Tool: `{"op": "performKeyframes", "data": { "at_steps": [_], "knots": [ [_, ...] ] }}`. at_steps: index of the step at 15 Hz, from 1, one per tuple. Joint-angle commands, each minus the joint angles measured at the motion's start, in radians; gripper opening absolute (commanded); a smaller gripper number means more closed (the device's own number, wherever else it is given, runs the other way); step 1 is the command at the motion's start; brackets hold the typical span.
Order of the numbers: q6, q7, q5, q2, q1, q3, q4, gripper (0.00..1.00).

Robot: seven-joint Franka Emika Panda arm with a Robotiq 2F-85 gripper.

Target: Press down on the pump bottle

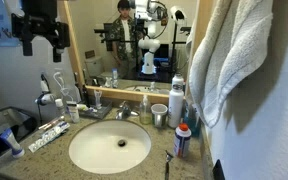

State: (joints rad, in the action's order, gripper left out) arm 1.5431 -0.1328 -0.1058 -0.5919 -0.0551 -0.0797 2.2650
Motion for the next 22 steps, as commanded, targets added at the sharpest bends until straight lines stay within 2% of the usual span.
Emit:
{"op": "performKeyframes", "data": {
  "at_steps": [1,5,10,16,22],
  "knots": [
    [-0.004,-0.007,-0.006,0.002,0.016,0.012,-0.003,1.00],
    [0.013,-0.025,0.013,0.044,0.021,0.006,-0.018,1.00],
    [0.101,-0.099,0.083,0.187,0.040,-0.023,-0.073,1.00],
    [0.266,-0.259,0.125,0.422,0.082,-0.092,-0.205,1.00],
    [0.380,-0.413,0.106,0.636,0.143,-0.106,-0.369,1.00]
  ]
}}
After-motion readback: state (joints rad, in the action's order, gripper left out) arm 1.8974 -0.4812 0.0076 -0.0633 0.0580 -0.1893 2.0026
